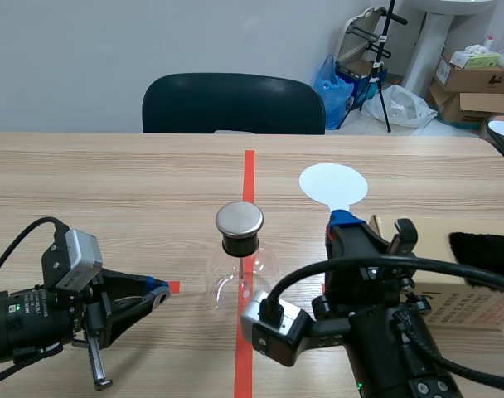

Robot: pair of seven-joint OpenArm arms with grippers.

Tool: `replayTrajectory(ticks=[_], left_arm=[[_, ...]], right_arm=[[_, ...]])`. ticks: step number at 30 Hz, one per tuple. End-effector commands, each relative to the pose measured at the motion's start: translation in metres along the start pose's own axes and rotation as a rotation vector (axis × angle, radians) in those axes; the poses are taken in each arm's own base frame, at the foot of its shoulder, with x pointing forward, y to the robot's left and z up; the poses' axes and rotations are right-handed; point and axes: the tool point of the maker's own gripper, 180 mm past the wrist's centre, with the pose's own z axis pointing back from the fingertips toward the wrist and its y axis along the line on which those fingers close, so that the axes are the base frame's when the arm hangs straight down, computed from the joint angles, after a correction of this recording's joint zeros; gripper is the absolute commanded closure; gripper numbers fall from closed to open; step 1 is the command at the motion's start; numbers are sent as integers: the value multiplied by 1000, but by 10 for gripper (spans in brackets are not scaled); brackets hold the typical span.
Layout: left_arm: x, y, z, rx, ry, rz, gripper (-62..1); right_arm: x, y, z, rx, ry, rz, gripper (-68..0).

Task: Do the electroscope experiment

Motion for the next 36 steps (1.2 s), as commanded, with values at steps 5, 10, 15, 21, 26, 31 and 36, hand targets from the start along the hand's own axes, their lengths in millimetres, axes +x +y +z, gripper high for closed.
replayTrajectory(ticks=[5, 10, 15, 21, 26, 31, 36], left_arm=[[11, 2, -3, 2, -40, -9, -30], [11, 2, -3, 2, -41, -9, -30], [11, 2, -3, 2, -41, -9, -30], [11, 2, -3, 2, -40, -9, -30], [11, 2, -3, 2, -40, -9, -30], [11, 2, -3, 2, -40, -9, -30], [11, 2, -3, 2, -40, -9, -29]], right_arm=[[-2, -10, -4, -34, 6, -4, -10], [-3, -10, -4, -34, 7, -3, -10], [-3, -10, -4, -34, 7, -3, -10], [-3, -10, -4, -34, 10, -3, -10], [-4, -9, -3, -31, 17, -3, -10], [-7, -7, -2, -22, 14, 9, -10], [-7, -7, -2, -23, 18, 9, -10]])
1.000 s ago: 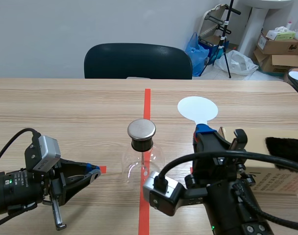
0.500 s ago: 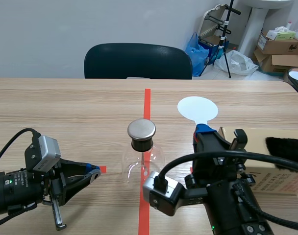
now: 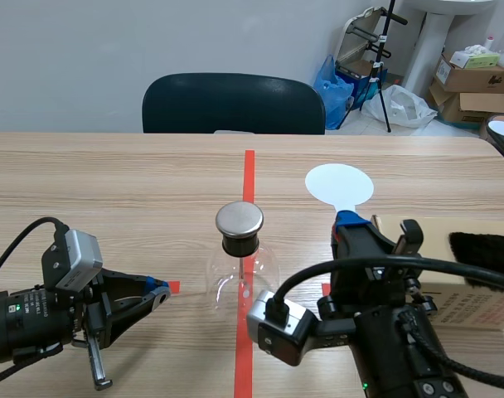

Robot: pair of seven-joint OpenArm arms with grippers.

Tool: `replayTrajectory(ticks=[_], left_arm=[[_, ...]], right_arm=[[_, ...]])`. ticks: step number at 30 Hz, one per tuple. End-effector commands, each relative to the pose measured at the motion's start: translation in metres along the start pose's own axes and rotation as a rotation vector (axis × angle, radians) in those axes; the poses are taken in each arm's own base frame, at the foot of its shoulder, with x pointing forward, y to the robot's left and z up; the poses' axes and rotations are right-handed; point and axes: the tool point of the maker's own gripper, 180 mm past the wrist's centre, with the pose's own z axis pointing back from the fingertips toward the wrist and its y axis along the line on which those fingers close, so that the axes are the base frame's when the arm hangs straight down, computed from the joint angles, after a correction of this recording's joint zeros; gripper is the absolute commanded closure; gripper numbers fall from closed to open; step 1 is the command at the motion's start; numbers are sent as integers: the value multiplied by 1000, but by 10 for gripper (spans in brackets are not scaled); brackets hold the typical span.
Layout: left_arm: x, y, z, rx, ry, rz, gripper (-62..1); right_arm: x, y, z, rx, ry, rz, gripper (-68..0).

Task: Do the electroscope experiment

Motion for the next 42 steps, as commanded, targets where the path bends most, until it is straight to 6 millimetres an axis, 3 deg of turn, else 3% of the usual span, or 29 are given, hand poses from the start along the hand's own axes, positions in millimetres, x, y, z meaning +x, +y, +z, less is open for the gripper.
replayTrajectory(ticks=[1, 12, 28, 42], left_arm=[[11, 2, -3, 2, -40, -9, -30], [11, 2, -3, 2, -40, -9, -29], [11, 2, -3, 2, -40, -9, -30], [11, 2, -3, 2, -40, -9, -30]], right_arm=[[-2, -8, -3, -26, 5, -2, -10], [6, -8, -2, -26, -43, -1, -10], [57, -1, 7, 11, -333, 13, -10], [76, -2, 15, 6, -443, 11, -10]])
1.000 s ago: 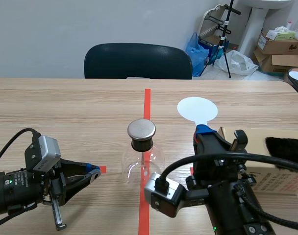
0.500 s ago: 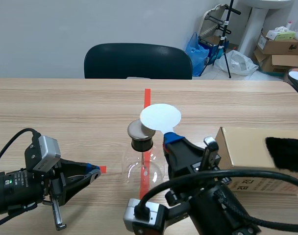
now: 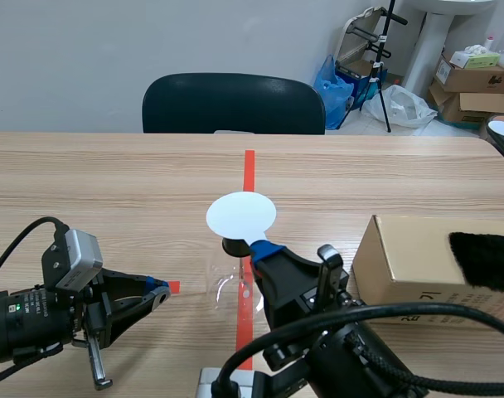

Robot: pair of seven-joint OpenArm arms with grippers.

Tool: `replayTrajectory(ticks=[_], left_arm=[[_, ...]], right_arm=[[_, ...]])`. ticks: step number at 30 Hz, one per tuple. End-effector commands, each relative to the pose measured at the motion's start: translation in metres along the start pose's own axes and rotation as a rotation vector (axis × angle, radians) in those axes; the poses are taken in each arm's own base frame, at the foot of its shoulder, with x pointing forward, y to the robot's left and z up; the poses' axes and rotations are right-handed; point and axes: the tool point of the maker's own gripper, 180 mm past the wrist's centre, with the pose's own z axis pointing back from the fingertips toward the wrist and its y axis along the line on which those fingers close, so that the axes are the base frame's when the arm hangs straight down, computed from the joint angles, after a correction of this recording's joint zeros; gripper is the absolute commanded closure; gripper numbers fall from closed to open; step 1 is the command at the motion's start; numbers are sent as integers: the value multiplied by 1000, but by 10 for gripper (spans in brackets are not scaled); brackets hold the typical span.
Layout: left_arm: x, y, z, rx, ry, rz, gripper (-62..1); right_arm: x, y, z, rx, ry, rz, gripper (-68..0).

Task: Do the electroscope experiment

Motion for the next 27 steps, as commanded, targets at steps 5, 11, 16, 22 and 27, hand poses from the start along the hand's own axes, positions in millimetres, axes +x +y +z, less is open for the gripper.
replayTrajectory(ticks=[5, 11, 16, 22, 27], left_arm=[[11, 2, -3, 2, -40, -9, -30], [11, 2, -3, 2, -40, -9, -30], [11, 2, -3, 2, -40, -9, -30], [11, 2, -3, 2, -40, -9, -29], [11, 2, -3, 2, -40, -9, -30]], right_arm=[[0, -10, -2, -37, -17, 12, -10], [1, -16, -2, -69, -24, 12, -10], [1, -16, -2, -67, -24, 12, -10], [1, -12, -2, -50, -23, 12, -10], [1, -12, -2, -50, -23, 12, -10]])
